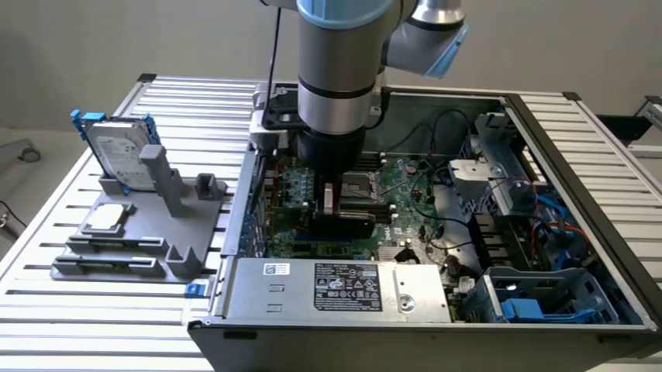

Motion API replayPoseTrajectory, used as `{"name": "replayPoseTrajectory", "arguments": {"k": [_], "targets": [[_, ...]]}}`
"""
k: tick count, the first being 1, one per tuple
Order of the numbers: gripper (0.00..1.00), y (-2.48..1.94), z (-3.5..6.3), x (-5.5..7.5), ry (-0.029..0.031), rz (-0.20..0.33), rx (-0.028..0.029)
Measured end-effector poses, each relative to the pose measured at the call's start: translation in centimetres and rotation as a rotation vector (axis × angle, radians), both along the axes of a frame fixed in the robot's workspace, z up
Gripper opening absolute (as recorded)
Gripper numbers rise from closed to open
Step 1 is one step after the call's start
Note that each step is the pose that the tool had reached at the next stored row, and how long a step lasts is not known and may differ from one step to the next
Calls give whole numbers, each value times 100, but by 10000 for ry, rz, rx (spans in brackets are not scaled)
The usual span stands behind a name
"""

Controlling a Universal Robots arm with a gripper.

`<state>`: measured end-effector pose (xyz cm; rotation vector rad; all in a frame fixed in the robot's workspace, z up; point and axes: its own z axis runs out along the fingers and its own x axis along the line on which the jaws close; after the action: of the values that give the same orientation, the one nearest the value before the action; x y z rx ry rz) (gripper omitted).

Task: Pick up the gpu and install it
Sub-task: 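Insert the gpu into the slot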

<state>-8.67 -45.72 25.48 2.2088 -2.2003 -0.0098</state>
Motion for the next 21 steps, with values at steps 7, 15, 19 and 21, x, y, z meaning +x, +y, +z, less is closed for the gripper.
{"name": "replayPoseTrajectory", "arguments": {"k": [7,15,19,21], "targets": [[26,-1,-13,0,1,5,-2],[40,-1,-9,0,18,6,-2],[40,-1,65,-1,44,6,-2],[40,-1,128,0,58,6,0]]}}
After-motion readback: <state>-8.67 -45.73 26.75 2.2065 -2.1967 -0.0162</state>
